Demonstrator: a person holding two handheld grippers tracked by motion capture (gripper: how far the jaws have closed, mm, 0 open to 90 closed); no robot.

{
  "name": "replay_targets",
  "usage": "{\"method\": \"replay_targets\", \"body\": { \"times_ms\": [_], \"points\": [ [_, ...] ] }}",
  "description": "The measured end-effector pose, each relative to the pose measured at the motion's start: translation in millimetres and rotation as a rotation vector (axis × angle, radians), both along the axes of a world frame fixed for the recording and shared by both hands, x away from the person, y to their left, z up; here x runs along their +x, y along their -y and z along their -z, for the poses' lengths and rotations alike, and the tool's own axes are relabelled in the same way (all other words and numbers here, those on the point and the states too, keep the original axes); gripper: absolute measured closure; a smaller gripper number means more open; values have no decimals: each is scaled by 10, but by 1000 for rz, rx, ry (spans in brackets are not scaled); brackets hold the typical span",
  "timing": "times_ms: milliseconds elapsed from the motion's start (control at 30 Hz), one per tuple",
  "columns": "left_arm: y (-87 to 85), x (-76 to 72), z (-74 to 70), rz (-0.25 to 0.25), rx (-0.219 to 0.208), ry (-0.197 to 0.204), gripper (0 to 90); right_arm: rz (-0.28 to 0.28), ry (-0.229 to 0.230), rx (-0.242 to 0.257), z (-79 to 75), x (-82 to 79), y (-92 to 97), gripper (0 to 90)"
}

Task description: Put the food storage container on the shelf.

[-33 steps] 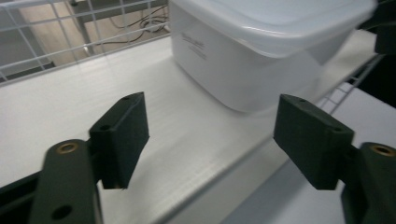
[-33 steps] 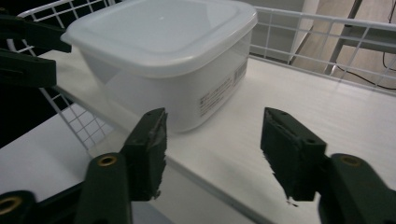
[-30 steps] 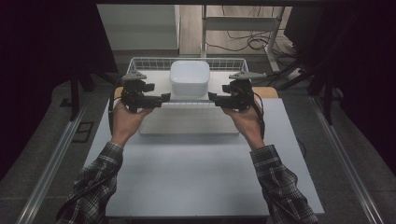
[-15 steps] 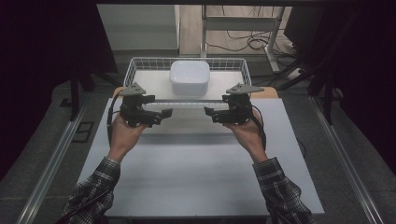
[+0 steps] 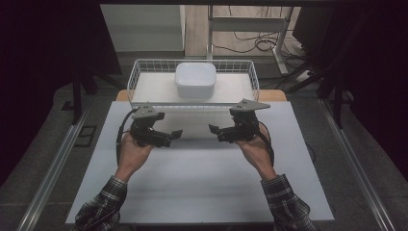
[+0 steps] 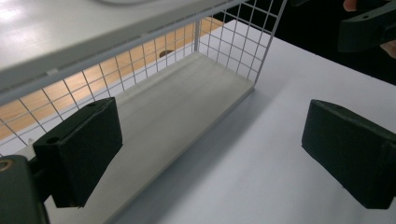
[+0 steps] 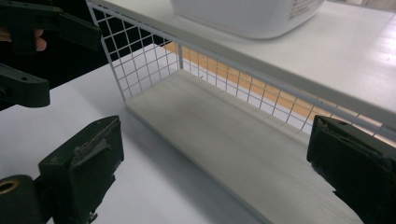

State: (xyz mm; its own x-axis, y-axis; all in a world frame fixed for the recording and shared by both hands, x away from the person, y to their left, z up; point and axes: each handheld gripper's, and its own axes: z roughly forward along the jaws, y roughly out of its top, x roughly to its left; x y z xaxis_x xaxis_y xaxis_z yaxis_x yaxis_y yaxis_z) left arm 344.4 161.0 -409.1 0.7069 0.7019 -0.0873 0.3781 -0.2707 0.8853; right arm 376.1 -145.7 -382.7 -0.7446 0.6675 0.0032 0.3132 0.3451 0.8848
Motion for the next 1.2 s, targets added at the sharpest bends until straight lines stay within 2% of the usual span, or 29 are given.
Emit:
{"method": "replay_targets", "body": {
  "times_ms": [200, 367, 400, 467, 533, 567, 667, 1033, 1200],
  "points": [
    [18, -81, 120, 4, -6, -12, 41, -14, 16, -24, 96, -70, 46, 16],
    [18, -156, 268, 18, -33, -28, 39, -7, 10, -35, 229, -121, 86, 0],
    [17, -173, 336, 28, -46, -37, 37, -10, 4, -56, 273, -121, 87, 0],
    [19, -174, 358, 31, -44, -41, 37, -12, 3, -62, 288, -123, 86, 0],
    [29, -183, 396, 29, -22, -45, 33, -25, 0, -50, 320, -135, 87, 0],
    [34, -203, 421, 29, -25, -42, 33, -40, -10, -50, 361, -148, 80, 0],
    [50, -233, 464, 32, -19, -43, 33, -42, -18, -61, 424, -177, 78, 0],
    [78, -330, 615, 41, 9, -67, 21, -15, -51, -64, 594, -254, 165, 0],
    [18, -408, 659, 33, 13, -67, 15, -18, -58, -68, 635, -314, 215, 0]
  ]
}}
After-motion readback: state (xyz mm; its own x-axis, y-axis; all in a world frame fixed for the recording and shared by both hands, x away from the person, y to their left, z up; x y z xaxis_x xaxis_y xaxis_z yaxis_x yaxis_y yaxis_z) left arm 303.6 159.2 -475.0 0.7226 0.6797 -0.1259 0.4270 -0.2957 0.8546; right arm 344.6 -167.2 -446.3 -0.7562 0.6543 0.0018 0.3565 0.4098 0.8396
